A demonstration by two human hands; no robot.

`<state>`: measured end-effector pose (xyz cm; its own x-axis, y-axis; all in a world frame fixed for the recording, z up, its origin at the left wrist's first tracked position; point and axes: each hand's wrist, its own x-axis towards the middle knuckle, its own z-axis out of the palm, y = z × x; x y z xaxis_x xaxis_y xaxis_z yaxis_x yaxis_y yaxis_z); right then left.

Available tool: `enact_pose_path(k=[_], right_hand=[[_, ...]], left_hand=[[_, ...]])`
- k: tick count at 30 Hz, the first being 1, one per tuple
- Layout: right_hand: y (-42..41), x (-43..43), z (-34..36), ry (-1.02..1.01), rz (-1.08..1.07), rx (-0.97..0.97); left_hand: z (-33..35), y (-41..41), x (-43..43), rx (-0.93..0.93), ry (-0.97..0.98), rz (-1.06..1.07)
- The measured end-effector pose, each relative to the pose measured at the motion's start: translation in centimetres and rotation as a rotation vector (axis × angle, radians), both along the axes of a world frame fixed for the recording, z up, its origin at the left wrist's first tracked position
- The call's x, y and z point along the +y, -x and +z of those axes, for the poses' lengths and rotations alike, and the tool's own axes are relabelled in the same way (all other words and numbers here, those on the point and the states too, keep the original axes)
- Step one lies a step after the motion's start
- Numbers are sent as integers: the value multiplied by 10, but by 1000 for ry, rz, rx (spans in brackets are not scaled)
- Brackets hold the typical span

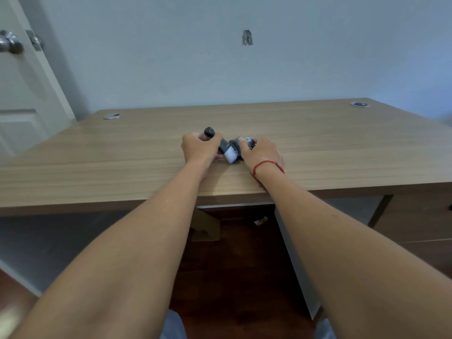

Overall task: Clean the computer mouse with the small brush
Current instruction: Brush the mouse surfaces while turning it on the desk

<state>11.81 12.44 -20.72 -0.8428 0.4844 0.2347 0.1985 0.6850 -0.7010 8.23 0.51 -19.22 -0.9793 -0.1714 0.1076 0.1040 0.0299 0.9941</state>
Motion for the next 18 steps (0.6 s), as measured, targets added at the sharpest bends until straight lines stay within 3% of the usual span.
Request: enact_pose_path(k=[3, 7, 10, 15, 18], right_hand=[[1, 0, 1, -12, -9, 1], [4, 0, -2, -2, -3, 12], [5, 1, -2, -20, 6, 6], [7, 2, 0, -9, 1, -1], [9, 1, -1, -3, 7, 10]], left_hand=[[0, 5, -3, -32, -62, 0], [-9, 22, 0, -12, 6, 191], [-6, 18, 6, 5, 13, 137], [-1, 12, 5, 18, -157, 13], [-3, 14, 5, 38, -94, 100]])
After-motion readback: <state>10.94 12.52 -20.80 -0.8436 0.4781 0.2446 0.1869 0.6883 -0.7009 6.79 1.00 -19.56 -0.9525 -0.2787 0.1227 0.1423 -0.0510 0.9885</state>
